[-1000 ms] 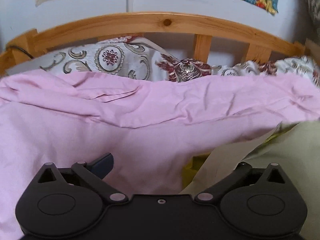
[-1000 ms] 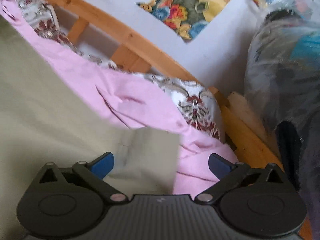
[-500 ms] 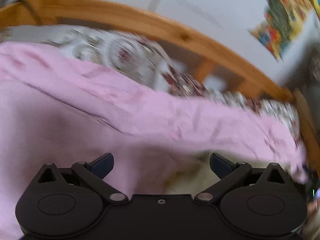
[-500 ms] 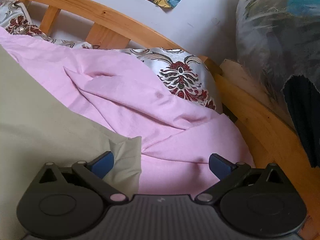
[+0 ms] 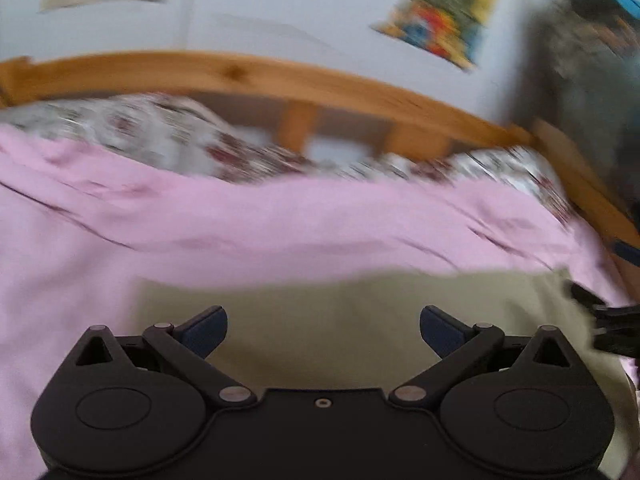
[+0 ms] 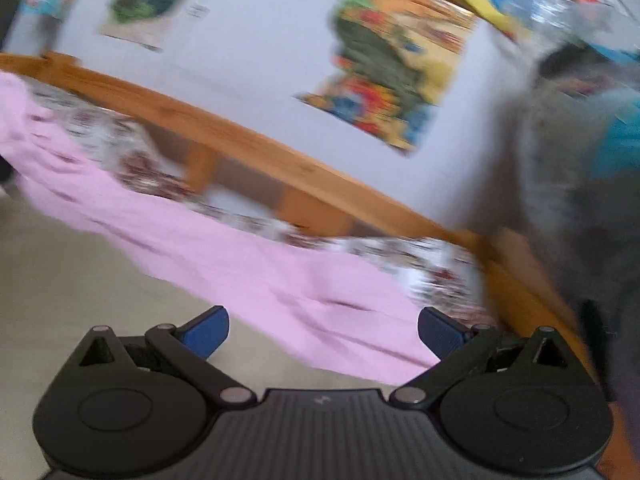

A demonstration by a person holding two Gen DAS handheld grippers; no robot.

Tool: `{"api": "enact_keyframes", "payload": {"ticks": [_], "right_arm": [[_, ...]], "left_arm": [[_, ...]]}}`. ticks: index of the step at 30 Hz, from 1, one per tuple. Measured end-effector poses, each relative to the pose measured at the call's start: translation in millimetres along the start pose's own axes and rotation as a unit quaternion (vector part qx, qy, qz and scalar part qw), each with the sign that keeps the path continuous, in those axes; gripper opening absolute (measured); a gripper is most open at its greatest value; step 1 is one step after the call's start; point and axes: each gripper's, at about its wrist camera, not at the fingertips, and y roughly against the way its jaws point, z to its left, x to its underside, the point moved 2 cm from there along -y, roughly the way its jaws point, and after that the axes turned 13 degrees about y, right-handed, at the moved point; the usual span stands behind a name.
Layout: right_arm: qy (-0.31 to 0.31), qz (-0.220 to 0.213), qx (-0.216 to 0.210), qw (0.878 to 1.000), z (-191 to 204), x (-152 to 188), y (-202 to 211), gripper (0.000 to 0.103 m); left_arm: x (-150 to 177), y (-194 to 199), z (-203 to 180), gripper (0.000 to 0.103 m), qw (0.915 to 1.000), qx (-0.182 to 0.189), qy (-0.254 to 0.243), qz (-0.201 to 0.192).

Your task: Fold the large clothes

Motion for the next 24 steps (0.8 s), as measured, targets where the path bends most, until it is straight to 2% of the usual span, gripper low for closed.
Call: {"api": "enact_keyframes", "payload": {"ticks": [3,5,9,12,15,19,22,23,24], "right_arm": [[0.021,0.015,0.007,1.0,32.6,2.8,-12.3,0.103],[0.023,0.026,0.01,0.999,44.3,7.8,-21.8,0.103],[0.04,0.041,0.018,0.998,67.9,21.4,-39.4,0.103],[0.053,0.043,0.034,0.997,86.4,28.9,-49.1,0.103],[0.068,0.039,0.052,0.996,102.7,33.9,-54.4,0.103],[0.044,0.057,0.024,0.997,97.3,36.6,-67.1,0.103],[0.01,0.058,-0.005,0.998,81.4,36.6,-68.1,0.103],[-0.006,0.056,-0.009,0.998,72.4,36.4,-66.9,0.103],[-0.014,0.055,0.007,0.998,64.3,35.4,-65.5,0.103]], "left_arm": [[29.0,-22.7,-27.2,0.102,0.9992,-0.019,-0.035,0.008],[42.6,-38.7,-35.4,0.102,0.9977,-0.051,-0.04,0.019],[59.8,-53.5,-34.5,0.102,0.9947,-0.076,-0.068,-0.014],[70.5,-64.2,-28.6,0.102,0.9925,-0.076,-0.091,-0.029],[74.1,-76.3,-20.1,0.102,0.9939,-0.072,-0.079,-0.025],[78.5,-83.0,-24.1,0.102,0.9912,-0.088,-0.095,-0.026],[73.8,-79.3,-22.6,0.102,0.9926,-0.079,-0.088,-0.025],[69.8,-76.5,-22.3,0.102,0.9933,-0.074,-0.085,-0.027],[64.6,-73.4,-21.7,0.102,0.994,-0.068,-0.079,-0.033]]}}
